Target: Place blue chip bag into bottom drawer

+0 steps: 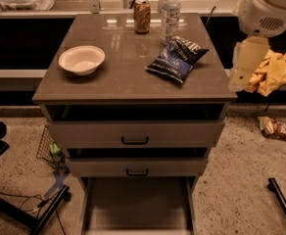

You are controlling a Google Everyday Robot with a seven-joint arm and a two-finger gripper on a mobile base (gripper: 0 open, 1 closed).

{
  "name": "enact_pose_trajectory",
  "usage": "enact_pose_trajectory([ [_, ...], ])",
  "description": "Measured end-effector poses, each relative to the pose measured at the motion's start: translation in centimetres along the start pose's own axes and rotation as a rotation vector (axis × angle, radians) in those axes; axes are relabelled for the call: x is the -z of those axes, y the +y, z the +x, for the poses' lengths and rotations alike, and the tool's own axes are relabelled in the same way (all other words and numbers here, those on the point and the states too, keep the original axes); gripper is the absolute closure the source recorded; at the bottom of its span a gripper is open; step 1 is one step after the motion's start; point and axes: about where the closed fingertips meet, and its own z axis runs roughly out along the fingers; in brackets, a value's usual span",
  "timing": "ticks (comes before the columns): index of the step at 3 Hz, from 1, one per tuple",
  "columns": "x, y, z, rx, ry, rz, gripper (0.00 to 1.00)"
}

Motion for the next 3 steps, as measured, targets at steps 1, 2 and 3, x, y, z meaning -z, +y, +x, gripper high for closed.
enact_pose_trajectory([
  [1, -1.4, -2.4, 0.5, 0.070, 0.108, 0.075, 0.00],
  [2, -1.3, -2.5, 0.5, 0.068, 0.108, 0.079, 0.00],
  [3, -1.9, -3.5, 0.3, 0.075, 0.069, 0.101, 0.00],
])
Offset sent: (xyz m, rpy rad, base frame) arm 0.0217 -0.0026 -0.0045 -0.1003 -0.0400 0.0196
